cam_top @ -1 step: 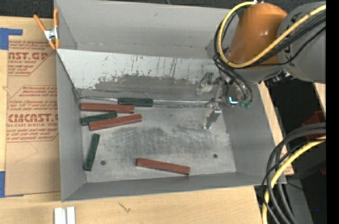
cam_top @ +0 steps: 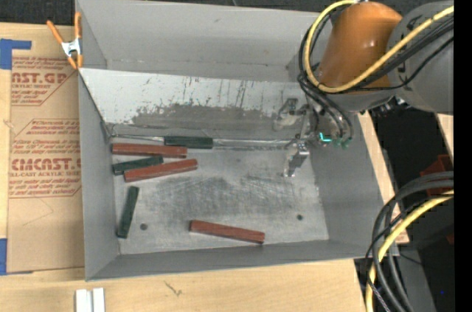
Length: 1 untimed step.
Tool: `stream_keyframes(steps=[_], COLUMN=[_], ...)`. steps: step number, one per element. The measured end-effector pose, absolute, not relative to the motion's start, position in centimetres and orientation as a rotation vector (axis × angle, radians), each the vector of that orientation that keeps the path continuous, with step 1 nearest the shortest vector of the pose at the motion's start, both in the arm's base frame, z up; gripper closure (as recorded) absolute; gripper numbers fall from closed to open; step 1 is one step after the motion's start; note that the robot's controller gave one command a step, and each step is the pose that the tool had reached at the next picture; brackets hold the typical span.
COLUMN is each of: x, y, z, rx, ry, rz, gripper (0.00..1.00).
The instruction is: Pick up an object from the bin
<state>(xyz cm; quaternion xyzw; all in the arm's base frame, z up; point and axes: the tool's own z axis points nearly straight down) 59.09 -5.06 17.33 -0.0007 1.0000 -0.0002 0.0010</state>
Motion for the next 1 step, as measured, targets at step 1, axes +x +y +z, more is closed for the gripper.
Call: stream_keyframes(steps=[1], x=[56.01], y=[-3.35], z=[12.47], rx=[0.017], ry=[3.134], rz=[0.0], gripper=[0.0])
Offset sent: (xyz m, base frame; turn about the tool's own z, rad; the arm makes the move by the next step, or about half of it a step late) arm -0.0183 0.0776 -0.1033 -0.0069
